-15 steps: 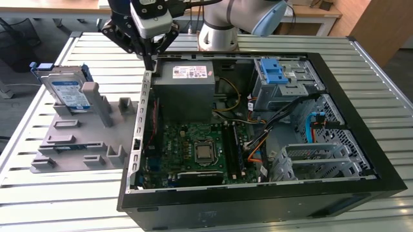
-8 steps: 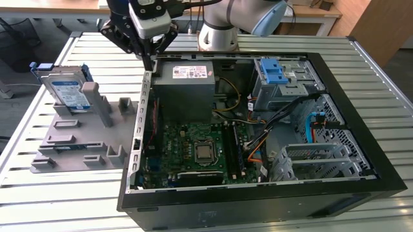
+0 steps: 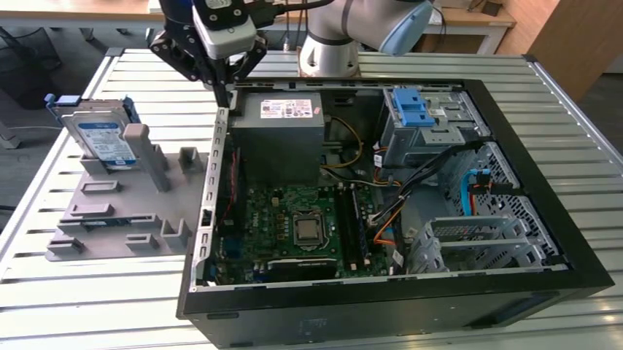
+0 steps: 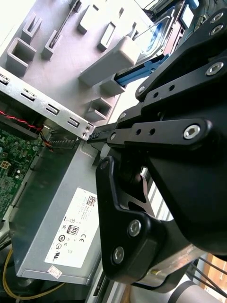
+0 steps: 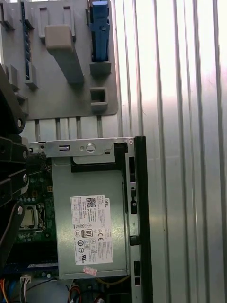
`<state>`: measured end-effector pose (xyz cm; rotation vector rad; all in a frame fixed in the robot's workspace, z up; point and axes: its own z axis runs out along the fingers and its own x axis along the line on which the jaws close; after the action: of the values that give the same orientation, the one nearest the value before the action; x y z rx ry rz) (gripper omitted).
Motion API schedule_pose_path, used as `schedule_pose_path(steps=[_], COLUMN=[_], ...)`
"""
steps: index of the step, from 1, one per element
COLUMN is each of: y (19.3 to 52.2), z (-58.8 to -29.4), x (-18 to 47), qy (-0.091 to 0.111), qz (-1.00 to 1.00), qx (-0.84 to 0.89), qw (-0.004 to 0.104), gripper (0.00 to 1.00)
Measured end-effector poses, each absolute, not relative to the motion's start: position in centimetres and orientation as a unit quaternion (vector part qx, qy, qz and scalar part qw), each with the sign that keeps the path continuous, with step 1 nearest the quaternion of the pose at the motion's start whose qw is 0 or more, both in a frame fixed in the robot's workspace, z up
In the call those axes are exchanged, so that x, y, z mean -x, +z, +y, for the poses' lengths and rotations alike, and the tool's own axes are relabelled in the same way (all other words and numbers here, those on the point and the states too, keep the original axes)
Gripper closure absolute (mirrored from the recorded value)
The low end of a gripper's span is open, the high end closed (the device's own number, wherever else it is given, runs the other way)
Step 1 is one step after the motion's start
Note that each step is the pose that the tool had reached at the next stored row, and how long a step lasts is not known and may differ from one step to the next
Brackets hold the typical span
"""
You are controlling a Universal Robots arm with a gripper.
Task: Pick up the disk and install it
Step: 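Reach for the disk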
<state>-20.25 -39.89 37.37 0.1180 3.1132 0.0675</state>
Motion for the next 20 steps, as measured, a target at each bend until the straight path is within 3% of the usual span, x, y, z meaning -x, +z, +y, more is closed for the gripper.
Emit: schedule_pose_path(steps=[20], y=[37.20], z=[-39.89], x=[20.68], qy=[0.022], qz=[0.999], qx=[-0.038], qw=[0.013], gripper=[0.89])
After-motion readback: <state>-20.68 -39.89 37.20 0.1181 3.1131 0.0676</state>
